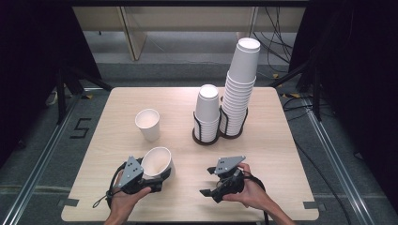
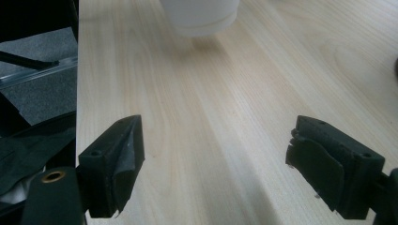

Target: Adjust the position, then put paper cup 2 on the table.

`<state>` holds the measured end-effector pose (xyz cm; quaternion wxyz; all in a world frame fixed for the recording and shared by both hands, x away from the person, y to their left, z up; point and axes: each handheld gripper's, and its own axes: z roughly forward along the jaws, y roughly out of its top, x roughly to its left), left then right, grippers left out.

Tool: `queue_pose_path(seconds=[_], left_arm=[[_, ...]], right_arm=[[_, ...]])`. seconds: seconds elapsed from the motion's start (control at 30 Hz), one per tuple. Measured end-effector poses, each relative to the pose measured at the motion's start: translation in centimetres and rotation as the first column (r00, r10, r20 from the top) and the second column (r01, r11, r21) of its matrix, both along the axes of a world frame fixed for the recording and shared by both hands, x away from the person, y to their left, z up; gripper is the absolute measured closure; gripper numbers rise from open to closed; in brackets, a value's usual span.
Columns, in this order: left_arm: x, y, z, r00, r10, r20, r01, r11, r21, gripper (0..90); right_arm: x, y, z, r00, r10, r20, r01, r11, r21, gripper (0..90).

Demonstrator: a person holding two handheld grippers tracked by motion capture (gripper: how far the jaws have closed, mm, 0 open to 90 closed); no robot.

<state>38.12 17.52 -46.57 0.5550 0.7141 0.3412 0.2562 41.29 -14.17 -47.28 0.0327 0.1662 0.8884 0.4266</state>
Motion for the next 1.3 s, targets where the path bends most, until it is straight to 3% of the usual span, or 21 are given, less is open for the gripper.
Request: queue_pose_path(seconds=[0.33,0.67,0.83,1.1,1.3], left_arm=[[0.7,2.0,0.0,0.9968,0.080,0.005,-0.080,0.9965,0.023,17.0],[1.9,4.0,-0.4,0.9832,0.182,-0.012,-0.181,0.9813,0.064,16.8],[2.6,4.9,-0.4,0.9721,0.234,-0.011,-0.233,0.9701,0.067,16.8],[4.2,6.3,-0.8,0.9432,0.331,-0.029,-0.328,0.9414,0.079,16.6],[5.6,7.3,-1.2,0.9272,0.371,-0.048,-0.367,0.9263,0.087,16.5]], right_arm=[[0.2,-0.3,-0.1,0.9999,-0.010,0.003,0.010,1.000,-0.008,18.0],[0.3,-0.5,-0.1,0.9998,-0.021,0.007,0.021,0.999,-0.027,17.9],[0.4,-0.8,-0.2,0.9996,-0.027,0.005,0.027,0.999,-0.033,17.9],[0.4,-1.0,-0.2,0.9994,-0.034,0.009,0.034,0.999,-0.032,17.8],[0.5,-1.3,-0.3,0.9992,-0.040,0.004,0.040,0.999,-0.034,17.8]])
